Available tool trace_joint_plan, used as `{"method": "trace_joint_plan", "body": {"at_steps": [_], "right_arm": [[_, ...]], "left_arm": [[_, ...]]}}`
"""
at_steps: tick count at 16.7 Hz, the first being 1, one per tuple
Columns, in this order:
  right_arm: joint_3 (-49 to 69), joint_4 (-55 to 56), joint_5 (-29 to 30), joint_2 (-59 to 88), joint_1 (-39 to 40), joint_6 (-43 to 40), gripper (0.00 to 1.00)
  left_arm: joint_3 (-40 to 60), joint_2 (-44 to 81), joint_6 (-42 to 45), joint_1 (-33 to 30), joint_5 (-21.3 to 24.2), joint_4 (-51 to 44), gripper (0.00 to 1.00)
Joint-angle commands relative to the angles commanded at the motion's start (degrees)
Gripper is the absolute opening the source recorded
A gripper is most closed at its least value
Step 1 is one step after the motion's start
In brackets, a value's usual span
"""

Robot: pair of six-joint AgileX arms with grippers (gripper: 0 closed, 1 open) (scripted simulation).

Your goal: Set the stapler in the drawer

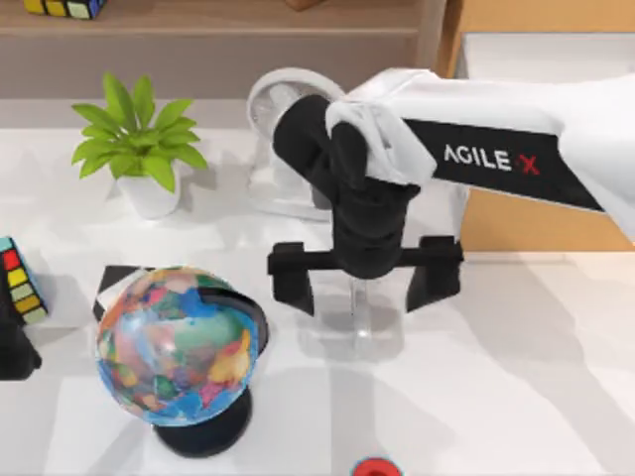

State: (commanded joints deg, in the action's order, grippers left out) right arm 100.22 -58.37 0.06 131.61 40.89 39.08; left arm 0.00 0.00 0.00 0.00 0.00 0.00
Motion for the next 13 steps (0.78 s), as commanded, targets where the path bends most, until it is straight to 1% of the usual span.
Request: {"method": "trace_joint_plan", "body": {"at_steps": [4,13], "right_arm": [[-0.45,0.53,0.0,0.18,0.02,0.02,1.0],[-0.45,0.53,0.0,0.18,0.02,0.02,0.32]], "left_arm": [[0.0,0.0,0.0,0.0,0.0,0.0,1.0],[0.0,0.0,0.0,0.0,0.0,0.0,1.0]]}}
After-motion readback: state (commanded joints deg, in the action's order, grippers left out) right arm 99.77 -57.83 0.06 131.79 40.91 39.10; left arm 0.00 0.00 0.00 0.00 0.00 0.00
